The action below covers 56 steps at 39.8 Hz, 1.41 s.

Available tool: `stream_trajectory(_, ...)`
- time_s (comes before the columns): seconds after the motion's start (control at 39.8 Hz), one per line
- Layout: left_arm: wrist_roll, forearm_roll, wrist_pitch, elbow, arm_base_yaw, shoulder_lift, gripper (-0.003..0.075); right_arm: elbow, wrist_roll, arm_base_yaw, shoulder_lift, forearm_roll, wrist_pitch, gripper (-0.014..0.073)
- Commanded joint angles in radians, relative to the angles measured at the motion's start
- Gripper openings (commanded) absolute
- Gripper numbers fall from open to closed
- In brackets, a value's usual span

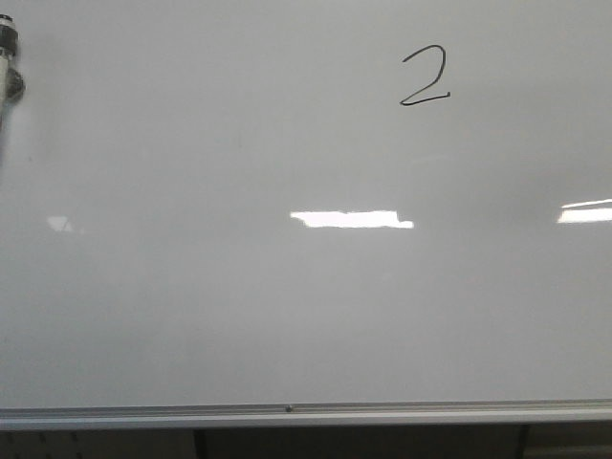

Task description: Write number 2 on whiteboard

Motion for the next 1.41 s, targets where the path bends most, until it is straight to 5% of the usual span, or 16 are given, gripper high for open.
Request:
stream_trajectory(0.0,-0.007,-0.005,-0.065,-0.005,-0.001,0.002,0.0375,-0.021,0.008,-0.007,0.004,-0.018,-0.073,0.0421)
stream_trajectory(0.3,-0.007,-0.005,-0.068,0.0,-0.001,0.002,0.0132,-0.021,0.019,-0.007,0.004,-0.018,-0.074,0.0026)
stream_trajectory(0.43,-0.007,-0.005,-0.068,0.0,-0.001,0.002,0.002,-0.021,0.021,-0.007,0.004,-0.018,-0.076,-0.0073)
stream_trajectory(1.38,-0.007,-0.05,-0.102,0.052,0.018,-0.108,-0.0019,-0.021,0.039,-0.007,0.004,-0.018,-0.117,-0.0067)
